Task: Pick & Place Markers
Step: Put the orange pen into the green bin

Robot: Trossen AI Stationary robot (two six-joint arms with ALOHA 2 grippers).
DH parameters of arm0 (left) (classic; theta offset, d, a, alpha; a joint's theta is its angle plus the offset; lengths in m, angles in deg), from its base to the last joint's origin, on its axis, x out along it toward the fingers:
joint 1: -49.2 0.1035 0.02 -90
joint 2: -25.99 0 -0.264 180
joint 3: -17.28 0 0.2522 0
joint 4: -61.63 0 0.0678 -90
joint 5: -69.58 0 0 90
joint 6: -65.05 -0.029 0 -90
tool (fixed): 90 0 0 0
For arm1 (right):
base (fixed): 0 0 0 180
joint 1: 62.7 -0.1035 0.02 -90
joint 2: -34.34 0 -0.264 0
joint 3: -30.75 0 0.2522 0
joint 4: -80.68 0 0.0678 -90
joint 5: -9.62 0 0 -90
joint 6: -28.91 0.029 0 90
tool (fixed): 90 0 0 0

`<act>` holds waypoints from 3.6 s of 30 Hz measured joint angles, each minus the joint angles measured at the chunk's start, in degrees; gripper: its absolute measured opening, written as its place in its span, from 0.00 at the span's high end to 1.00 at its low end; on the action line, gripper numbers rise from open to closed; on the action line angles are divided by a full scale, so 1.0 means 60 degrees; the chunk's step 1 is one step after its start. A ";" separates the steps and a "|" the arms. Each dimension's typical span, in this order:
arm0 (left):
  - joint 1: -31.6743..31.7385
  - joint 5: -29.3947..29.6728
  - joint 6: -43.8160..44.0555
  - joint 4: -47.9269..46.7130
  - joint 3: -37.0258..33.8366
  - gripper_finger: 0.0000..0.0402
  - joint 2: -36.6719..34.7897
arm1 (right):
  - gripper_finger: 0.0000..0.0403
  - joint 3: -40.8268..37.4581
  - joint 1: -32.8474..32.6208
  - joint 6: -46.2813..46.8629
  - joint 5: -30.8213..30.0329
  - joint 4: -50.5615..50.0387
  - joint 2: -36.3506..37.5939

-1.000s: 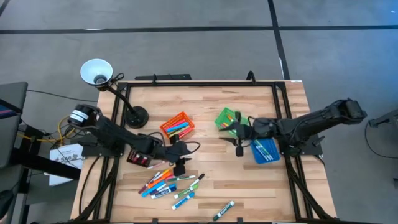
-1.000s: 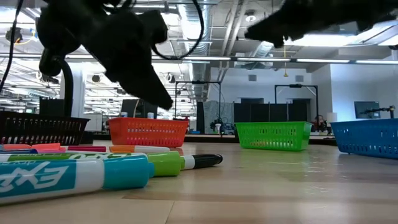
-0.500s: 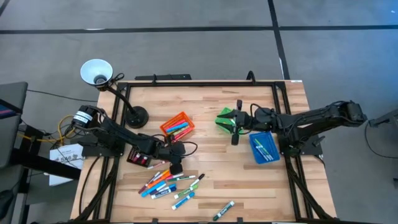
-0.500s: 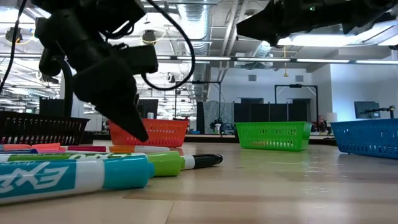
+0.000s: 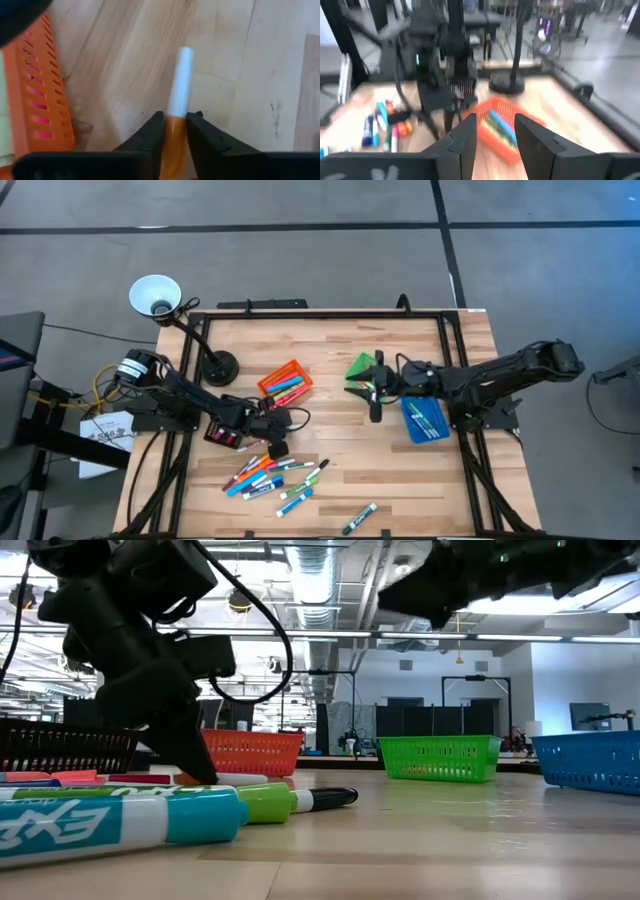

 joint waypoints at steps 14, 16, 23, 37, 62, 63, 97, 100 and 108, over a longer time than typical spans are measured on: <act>0.0244 0.0567 -0.2239 0.3571 -0.0044 0.87 0.0055 | 0.57 -0.0011 -0.0474 0.0020 0.0680 0.1927 -0.3417; 0.0306 0.0567 -0.2463 0.3851 -0.0044 0.89 0.0055 | 0.55 0.0000 -0.0475 0.0020 0.1006 0.2330 -0.3822; 0.0563 0.0575 -0.2522 0.4182 -0.0042 0.89 0.0051 | 0.53 0.0810 -0.0358 -0.0044 0.1844 0.2314 -0.4941; 0.0448 0.0600 -0.2657 0.4705 -0.0033 0.89 0.0040 | 0.59 0.2117 0.0083 -0.0104 0.2168 0.0819 -0.5790; 0.0470 0.0564 -0.2584 0.4771 -0.0033 0.87 0.0040 | 0.92 0.2117 0.0089 -0.0068 0.2933 0.0818 -0.5706; 0.0470 0.0561 -0.2584 0.4771 -0.0033 0.87 0.0040 | 0.92 0.2117 0.0089 -0.0064 0.2933 0.0818 -0.5706; 0.0455 0.0571 -0.1656 0.4767 -0.0033 0.68 0.0029 | 0.88 0.1171 0.0676 0.2489 -0.3325 -0.8326 -0.0190; 0.0452 0.0571 -0.1652 0.4767 -0.0033 0.68 0.0029 | 0.87 0.0601 0.0848 0.2749 -0.3116 -0.8082 -0.0093; 0.0452 0.0571 -0.1659 0.4769 -0.0033 0.68 0.0029 | 0.87 0.0332 0.1123 0.2827 -0.3036 -0.7486 -0.0281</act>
